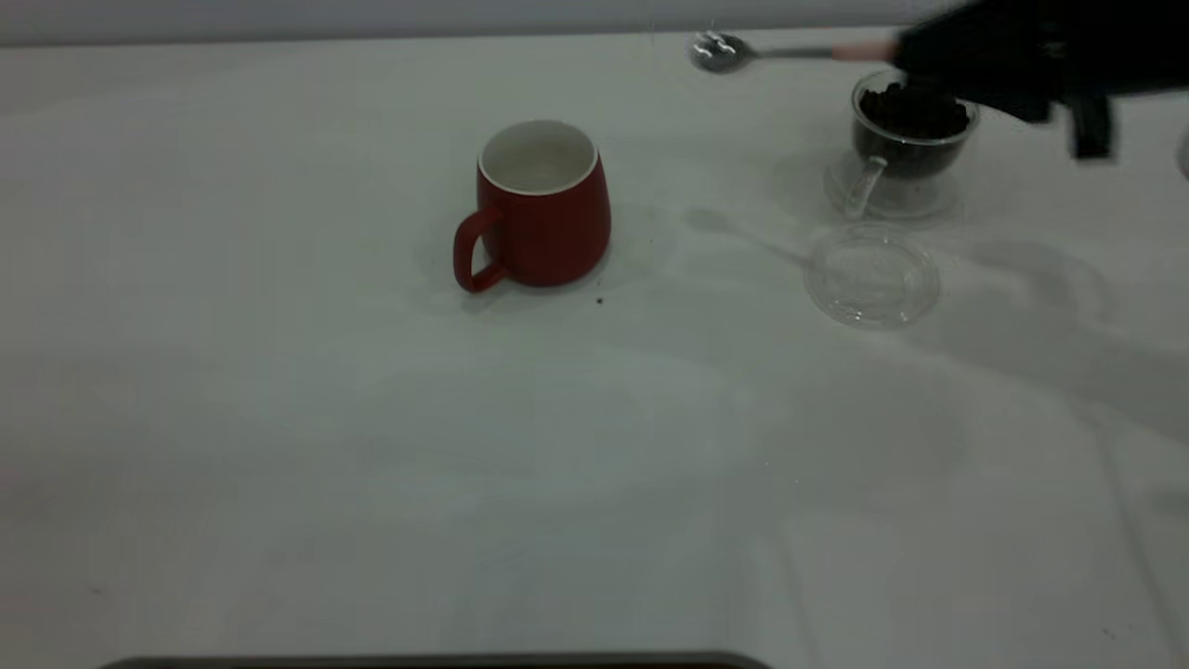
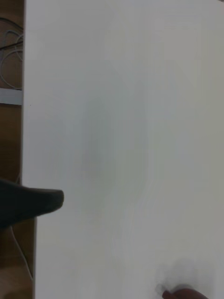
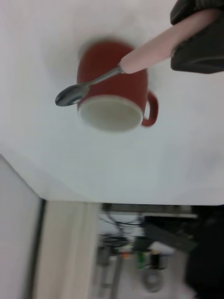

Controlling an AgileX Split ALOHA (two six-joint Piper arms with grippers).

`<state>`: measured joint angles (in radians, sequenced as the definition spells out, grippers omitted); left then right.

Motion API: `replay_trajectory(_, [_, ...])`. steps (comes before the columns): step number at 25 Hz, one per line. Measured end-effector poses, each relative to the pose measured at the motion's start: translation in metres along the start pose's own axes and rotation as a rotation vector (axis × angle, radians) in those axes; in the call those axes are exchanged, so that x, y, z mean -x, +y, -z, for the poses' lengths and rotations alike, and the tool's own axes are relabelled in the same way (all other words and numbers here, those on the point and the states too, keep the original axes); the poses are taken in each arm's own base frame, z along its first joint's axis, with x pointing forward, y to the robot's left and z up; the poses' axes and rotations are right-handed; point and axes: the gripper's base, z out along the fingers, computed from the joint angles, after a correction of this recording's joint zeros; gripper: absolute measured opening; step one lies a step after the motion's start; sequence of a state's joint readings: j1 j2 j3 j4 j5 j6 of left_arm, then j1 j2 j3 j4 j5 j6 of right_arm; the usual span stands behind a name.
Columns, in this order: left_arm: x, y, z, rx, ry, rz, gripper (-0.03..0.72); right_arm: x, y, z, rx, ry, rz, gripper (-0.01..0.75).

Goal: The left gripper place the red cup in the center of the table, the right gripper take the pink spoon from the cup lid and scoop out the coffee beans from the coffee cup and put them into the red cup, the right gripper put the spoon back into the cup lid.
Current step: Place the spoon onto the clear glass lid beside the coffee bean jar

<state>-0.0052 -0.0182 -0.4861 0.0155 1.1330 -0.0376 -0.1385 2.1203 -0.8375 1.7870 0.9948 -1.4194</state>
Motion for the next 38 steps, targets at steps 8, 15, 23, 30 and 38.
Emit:
replay_trajectory(8, [0.0,0.0,0.0,0.0,0.0,0.0,0.569,-0.032,-0.05,0.052,-0.15,-0.079,-0.256,0.113])
replay_trajectory(15, [0.0,0.0,0.0,0.0,0.0,0.0,0.569,-0.042,-0.082,0.056,-0.173,-0.08,-0.316,0.113])
replay_trajectory(23, [0.0,0.0,0.0,0.0,0.0,0.001,0.569,-0.051,-0.11,0.039,-0.153,-0.034,-0.335,0.113])
replay_trajectory(30, [0.0,0.0,0.0,0.0,0.0,0.001,0.569,-0.052,-0.125,0.029,-0.095,-0.021,-0.312,0.113])
replay_trajectory(38, [0.0,0.0,0.0,0.0,0.0,0.001,0.569,-0.053,-0.136,0.02,-0.039,-0.019,-0.293,0.113])
